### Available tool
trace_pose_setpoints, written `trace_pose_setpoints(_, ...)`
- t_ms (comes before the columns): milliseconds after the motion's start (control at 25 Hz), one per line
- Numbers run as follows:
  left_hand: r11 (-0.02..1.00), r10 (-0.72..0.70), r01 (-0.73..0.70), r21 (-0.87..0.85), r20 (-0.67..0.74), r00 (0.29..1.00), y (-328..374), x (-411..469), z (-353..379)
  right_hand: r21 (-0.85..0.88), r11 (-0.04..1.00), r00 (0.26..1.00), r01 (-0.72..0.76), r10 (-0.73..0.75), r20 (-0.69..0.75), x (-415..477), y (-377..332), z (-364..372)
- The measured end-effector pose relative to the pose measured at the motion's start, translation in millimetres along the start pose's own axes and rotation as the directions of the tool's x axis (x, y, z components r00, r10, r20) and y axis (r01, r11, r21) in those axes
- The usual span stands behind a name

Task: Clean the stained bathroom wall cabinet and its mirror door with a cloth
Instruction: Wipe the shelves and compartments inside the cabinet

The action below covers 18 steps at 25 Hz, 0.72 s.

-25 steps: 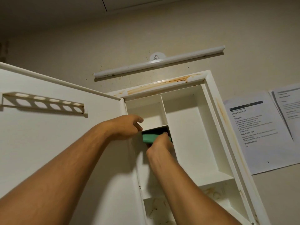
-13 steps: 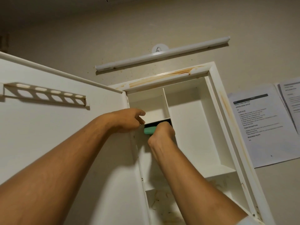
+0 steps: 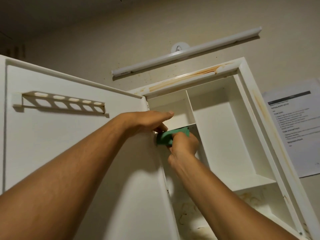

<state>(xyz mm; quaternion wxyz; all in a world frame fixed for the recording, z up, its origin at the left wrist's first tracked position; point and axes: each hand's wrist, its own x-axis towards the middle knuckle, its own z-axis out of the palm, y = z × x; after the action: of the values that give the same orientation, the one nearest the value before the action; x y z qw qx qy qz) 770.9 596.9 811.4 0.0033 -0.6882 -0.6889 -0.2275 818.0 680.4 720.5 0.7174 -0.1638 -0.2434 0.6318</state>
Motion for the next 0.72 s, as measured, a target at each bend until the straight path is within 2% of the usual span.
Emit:
trace_pose_setpoints(200, 1.000, -0.005, 0.005, -0.011, -0.013, 1.000, 3, -4, 0, -0.024, 0.995, 0.995, -0.095, 0.095, -0.023, 13, 4, 23)
trace_pose_setpoints(320, 1.000, 0.020, -0.020, 0.003, 0.000, 1.000, -1, -3, 1, -0.088, 0.996, 0.998, -0.032, 0.037, 0.058, 8, 11, 11)
trace_pose_setpoints(400, 1.000, 0.030, -0.030, 0.005, 0.004, 1.000, -3, -1, 0, -0.087, 0.996, 0.999, 0.004, 0.000, 0.040, 8, 11, 10)
trace_pose_setpoints(520, 0.999, 0.028, -0.028, 0.021, -0.006, 1.000, -3, -1, 0, 0.166, 0.965, 0.979, -0.203, 0.205, 0.003, 21, 8, 24)
trace_pose_setpoints(560, 0.999, 0.028, -0.028, 0.031, -0.006, 1.000, -2, 0, 0, 0.210, 0.951, 0.973, -0.227, 0.229, 0.016, 23, 8, 25)
trace_pose_setpoints(600, 0.999, 0.026, -0.026, 0.031, -0.005, 1.000, -2, -1, 1, 0.179, 0.962, 0.978, -0.208, 0.209, 0.016, 26, 9, 23)
trace_pose_setpoints(720, 0.999, 0.031, -0.031, 0.010, -0.006, 0.999, 0, -3, 1, -0.064, 0.993, 0.990, -0.103, 0.109, 0.094, 24, 4, 11)
